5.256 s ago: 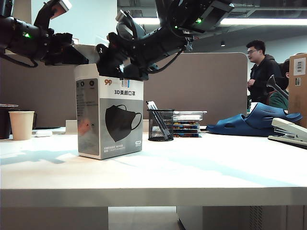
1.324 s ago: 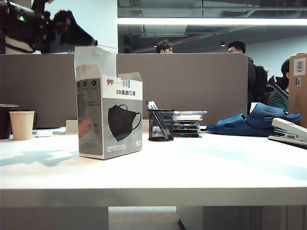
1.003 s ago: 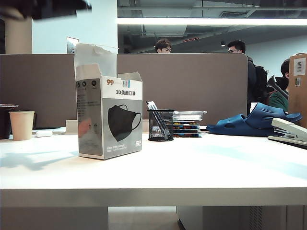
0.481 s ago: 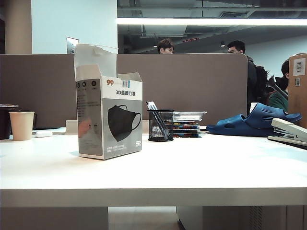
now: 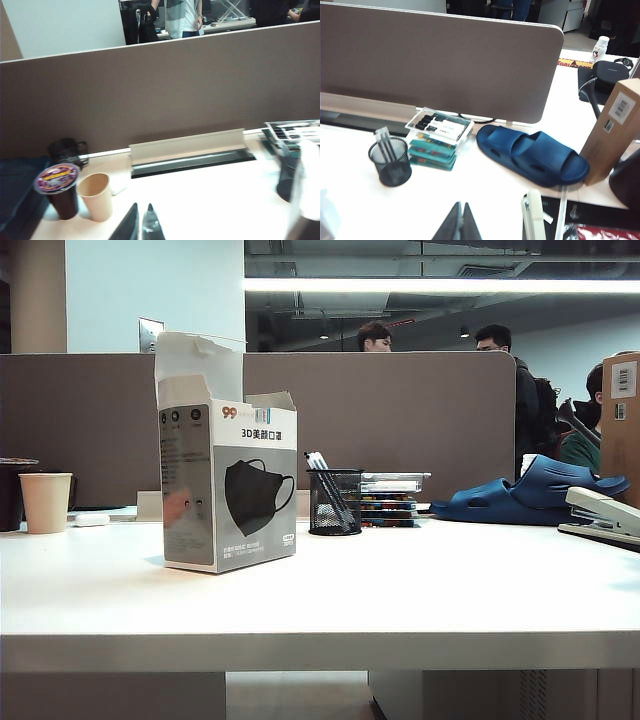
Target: Put the mask into the mask box.
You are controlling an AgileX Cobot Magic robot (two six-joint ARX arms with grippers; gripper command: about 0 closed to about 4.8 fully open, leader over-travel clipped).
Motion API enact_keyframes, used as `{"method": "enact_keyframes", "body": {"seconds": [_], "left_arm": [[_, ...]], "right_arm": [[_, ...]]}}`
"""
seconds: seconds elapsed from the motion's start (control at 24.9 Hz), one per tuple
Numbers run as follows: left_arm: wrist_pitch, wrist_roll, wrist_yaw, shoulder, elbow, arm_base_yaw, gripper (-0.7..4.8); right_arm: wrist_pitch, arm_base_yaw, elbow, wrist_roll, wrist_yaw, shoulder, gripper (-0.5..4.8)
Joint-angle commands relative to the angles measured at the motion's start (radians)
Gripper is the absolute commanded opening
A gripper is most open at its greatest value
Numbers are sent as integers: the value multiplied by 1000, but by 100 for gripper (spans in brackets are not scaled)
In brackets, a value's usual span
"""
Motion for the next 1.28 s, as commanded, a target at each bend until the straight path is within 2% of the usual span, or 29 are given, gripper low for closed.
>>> {"method": "enact_keyframes", "body": {"seconds": [0.04,0.12,0.2,0.44,0.52,0.6,0.8,0.92,1.28], "left_arm": [[-29,4,32,-27,2,-1,-7],[-56,4,32,-49,2,-1,-6],[-115,-6,33,-88,2,-2,-6],[-238,-7,33,-180,-10,-2,-6],[-234,-9,34,-228,-42,-2,-6],[-232,-58,63,-303,-101,-13,-6],[-246,-60,74,-454,-218,-97,-6],[-278,-60,69,-532,-259,-102,-6],[-277,-53,42,-802,-453,-102,-6]], "right_arm": [[11,0,-83,1,2,-74,-9],[23,0,-159,6,-1,-128,-9],[68,1,-314,32,-1,-246,-9],[108,6,-531,70,-2,-448,-9],[109,7,-609,78,-1,-531,-9],[119,7,-684,97,-1,-614,-9],[131,27,-813,141,0,-796,-9],[142,42,-890,141,4,-893,-9],[347,42,-1185,191,6,-1114,-9]]}}
